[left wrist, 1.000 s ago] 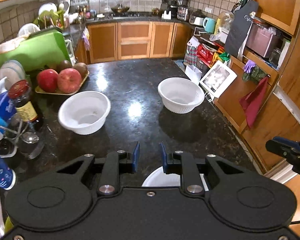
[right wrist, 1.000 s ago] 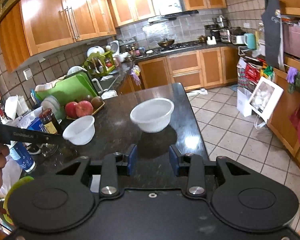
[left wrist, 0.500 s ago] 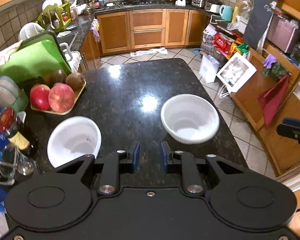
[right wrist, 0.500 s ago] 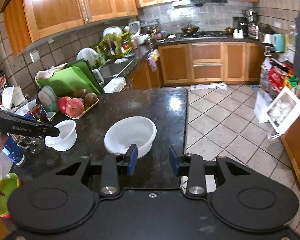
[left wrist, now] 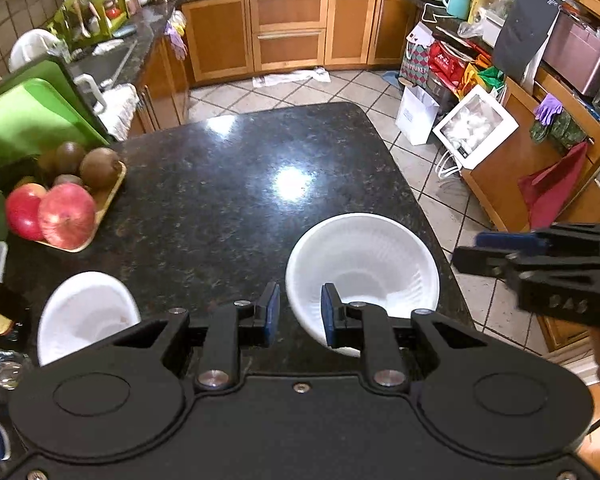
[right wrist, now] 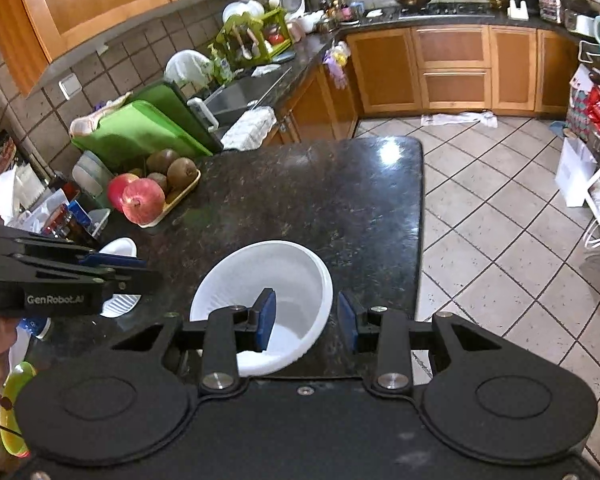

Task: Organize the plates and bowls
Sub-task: 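Reach the left tool to the next white bowl rim and close it, then lift the white bowls by the rim with the left tool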

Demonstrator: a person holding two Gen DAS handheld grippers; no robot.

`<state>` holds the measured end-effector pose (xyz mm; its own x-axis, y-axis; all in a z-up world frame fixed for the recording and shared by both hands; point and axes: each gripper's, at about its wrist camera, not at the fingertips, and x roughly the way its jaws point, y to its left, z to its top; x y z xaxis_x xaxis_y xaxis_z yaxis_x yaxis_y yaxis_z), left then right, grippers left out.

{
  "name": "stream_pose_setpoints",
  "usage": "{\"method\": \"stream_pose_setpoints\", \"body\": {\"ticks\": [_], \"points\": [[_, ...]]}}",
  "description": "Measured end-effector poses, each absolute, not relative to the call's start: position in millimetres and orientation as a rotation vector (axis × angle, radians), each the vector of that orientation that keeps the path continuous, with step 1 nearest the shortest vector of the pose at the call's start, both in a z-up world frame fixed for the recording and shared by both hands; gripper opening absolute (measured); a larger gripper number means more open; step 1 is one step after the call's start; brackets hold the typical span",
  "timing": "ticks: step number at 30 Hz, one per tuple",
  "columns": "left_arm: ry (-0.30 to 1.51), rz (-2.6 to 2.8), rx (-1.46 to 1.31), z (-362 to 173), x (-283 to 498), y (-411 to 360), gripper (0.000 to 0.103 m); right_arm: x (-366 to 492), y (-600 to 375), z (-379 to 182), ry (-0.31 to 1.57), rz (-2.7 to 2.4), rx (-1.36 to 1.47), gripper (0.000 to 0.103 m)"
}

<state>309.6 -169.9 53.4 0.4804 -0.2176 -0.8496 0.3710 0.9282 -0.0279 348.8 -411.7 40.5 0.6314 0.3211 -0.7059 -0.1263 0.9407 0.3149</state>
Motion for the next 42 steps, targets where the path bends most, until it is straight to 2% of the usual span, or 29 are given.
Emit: {"method": "stream_pose_setpoints", "body": {"ticks": [9, 16, 20, 25, 27, 36, 42], "points": [[1.066, -0.338, 0.163, 34, 327, -177, 0.029, 366, -398, 19, 0.898, 0.272, 0.211, 0.036], [1.097, -0.328, 0.163, 18, 337, -186, 0.029, 369, -394, 7, 0.917, 0.264, 0.165, 0.03], [1.105, -0.315, 0.156, 13, 340, -186, 0.029, 369, -390, 4, 0.909, 0.238, 0.128, 0.019], [1.123, -0.318, 0.126, 10, 340, -181, 0.029, 368, -391, 3, 0.902, 0.229, 0.121, 0.016], [1.135, -0.311, 0.109, 8, 342, -179, 0.029, 369, -390, 2, 0.908, 0.233, 0.119, 0.012], [1.172, -0.298, 0.073, 4, 340, -176, 0.019, 364, -389, 6, 0.917, 0.243, 0.122, 0.011], [1.162, -0.294, 0.046, 22, 326, -166, 0.019, 351, -389, 22, 0.914, 0.268, 0.159, 0.011]]}}
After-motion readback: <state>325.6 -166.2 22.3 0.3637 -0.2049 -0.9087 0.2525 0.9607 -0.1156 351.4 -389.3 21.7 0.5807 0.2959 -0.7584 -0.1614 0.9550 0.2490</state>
